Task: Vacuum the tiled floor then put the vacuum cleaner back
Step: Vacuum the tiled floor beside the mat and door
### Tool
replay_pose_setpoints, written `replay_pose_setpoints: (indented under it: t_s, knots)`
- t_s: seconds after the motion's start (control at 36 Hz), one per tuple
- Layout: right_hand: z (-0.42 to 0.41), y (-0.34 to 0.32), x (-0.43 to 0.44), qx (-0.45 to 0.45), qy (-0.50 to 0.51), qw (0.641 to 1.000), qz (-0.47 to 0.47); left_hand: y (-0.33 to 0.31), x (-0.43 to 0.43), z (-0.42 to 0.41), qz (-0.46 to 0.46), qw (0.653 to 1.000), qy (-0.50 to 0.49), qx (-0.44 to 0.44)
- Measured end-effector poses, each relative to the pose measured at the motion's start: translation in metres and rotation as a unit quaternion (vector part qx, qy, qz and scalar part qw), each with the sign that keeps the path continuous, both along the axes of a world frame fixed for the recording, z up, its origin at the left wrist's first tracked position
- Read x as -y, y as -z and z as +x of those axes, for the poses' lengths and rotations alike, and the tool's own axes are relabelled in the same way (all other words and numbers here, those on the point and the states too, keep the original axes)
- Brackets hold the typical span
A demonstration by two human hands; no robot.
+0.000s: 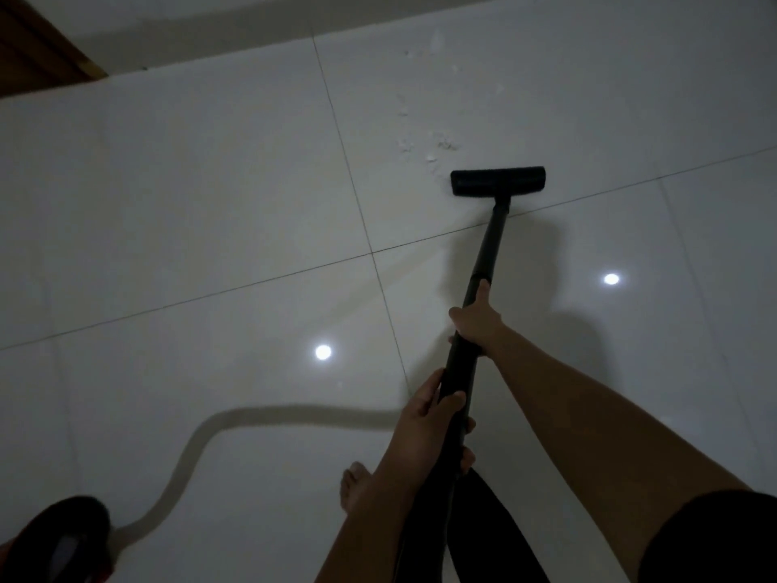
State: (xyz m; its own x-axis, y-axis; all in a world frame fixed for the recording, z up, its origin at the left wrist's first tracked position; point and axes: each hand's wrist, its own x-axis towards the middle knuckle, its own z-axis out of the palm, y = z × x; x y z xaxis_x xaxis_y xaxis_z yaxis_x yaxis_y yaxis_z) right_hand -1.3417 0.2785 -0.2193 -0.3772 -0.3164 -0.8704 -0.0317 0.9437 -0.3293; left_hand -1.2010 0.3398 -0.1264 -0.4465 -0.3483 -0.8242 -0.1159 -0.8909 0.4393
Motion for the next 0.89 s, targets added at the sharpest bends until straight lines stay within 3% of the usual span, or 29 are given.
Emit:
replay_pose_setpoints:
  t_s: [0.44, 0.89]
  knots:
    - [0.154, 0.002, -0.024, 0.049, -0.025, 0.998, -0.017, -0.013, -0.032, 0.141, -0.014, 0.994, -0.031, 0.106]
    - [0.183, -0.001, 0.015, 0.027, 0.005, 0.996, -0.090, -0.018, -0.002, 0.154, -0.055, 0.990, -0.066, 0.114]
